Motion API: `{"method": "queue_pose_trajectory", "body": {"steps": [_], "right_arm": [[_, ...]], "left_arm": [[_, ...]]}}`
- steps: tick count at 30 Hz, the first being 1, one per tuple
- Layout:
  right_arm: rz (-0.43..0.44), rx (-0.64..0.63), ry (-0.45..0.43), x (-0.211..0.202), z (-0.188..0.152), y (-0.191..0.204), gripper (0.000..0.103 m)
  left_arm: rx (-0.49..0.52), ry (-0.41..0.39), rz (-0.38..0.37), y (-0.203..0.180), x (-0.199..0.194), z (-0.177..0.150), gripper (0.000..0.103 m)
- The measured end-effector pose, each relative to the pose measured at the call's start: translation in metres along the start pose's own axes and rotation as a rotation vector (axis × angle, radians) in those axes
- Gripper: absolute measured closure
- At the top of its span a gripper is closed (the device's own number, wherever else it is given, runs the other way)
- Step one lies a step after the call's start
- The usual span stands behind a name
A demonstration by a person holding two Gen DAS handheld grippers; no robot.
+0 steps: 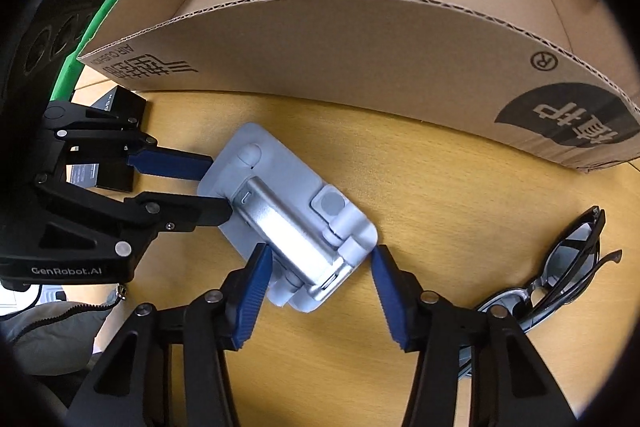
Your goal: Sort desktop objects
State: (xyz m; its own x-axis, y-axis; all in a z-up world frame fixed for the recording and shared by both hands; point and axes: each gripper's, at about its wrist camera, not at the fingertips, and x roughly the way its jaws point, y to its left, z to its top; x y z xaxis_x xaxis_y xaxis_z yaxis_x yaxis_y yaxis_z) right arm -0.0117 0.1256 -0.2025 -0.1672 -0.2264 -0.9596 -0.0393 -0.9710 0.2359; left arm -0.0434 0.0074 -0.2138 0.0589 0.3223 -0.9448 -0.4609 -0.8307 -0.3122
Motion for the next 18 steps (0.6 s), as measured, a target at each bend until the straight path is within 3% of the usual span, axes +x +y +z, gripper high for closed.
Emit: {"method": "queue_pose_trajectory", "body": {"steps": [5, 7, 12, 18], "right_arm": [[-0.059, 0.091, 0.057, -0.006, -0.008, 0.005, 0.057], [-0.015, 0.13, 0.093, 0.0, -0.012, 0.003, 0.054], [0.051, 0.18, 0.067, -0.002, -0.001, 0.0, 0.056], [0.081, 0.207, 0.048, -0.009, 0.007, -0.008, 0.073]], "left_arm": [[-0.06, -0.005, -0.002, 0.008, -0.002, -0.007, 0.069], [-0.075, -0.005, 0.001, 0.008, -0.002, -0.008, 0.069], [-0.081, 0.005, 0.024, 0.007, -0.003, -0.009, 0.069], [-0.071, 0.007, 0.048, 0.006, -0.009, -0.016, 0.07]]}}
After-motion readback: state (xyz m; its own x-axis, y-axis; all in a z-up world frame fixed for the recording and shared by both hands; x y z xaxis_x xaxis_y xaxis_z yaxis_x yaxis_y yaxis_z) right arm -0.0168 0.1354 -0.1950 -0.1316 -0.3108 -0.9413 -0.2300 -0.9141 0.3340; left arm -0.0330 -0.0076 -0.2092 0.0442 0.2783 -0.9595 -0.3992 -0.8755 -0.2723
